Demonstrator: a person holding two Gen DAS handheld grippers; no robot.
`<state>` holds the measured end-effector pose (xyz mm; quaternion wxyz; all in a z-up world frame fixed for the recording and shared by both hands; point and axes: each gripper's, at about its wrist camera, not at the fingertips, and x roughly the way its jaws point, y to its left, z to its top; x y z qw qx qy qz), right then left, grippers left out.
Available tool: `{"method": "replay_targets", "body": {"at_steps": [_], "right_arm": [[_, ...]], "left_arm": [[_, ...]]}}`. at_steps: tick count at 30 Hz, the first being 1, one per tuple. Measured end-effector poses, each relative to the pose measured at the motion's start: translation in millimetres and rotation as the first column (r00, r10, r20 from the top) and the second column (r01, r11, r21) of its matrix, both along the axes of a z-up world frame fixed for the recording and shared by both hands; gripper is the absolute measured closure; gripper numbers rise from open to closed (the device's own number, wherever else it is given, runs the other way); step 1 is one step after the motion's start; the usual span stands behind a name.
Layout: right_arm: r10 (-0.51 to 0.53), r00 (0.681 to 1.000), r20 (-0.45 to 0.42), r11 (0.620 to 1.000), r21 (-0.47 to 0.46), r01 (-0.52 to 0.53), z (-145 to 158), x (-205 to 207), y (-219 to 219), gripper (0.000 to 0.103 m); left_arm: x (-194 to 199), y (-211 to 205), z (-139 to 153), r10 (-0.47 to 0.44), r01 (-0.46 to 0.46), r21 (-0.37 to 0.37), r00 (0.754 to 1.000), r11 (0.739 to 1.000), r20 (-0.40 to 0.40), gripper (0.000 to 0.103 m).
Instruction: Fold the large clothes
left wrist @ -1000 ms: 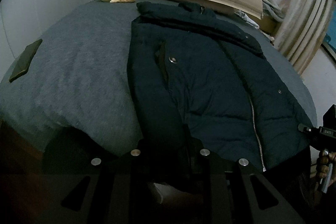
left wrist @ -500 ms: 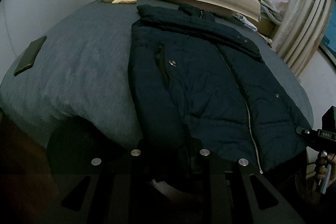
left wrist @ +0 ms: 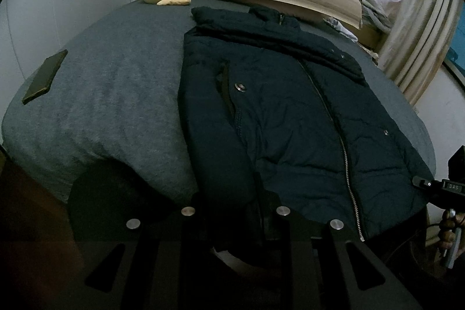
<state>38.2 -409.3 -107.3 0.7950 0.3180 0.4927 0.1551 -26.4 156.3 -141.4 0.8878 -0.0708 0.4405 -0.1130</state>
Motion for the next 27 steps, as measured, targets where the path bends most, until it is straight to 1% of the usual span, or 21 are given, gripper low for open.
{"method": "replay_targets", "body": {"at_steps": [6, 11, 16, 20, 27], "right_arm": [[0.017, 1.0, 0.009, 1.0, -0.008, -0.017, 6, -1, 3, 0.089], [0.023, 1.0, 0.02, 1.0, 0.003, -0.023, 9, -4, 1, 0.09], [0.029, 0.998, 0.051, 0.999, 0.03, -0.031, 19, -11, -1, 0.09], [0.034, 0.996, 0.078, 0.999, 0.038, -0.037, 29, -18, -2, 0.09], [0.03, 0.995, 0.1, 0.997, 0.073, -0.038, 37, -29, -3, 0.09]], "left_arm": [[-4, 4, 6, -0.004, 0.004, -0.003, 1.0, 1.0, 0.018, 0.082], [-6, 8, 14, -0.011, 0.012, -0.007, 0.999, 1.0, 0.037, 0.082], [-10, 13, 30, -0.014, 0.017, -0.037, 0.998, 0.999, 0.067, 0.082], [-14, 11, 38, -0.024, 0.026, -0.024, 0.996, 0.999, 0.085, 0.082], [-17, 11, 43, -0.031, 0.032, -0.012, 0.996, 0.999, 0.088, 0.083]]}}
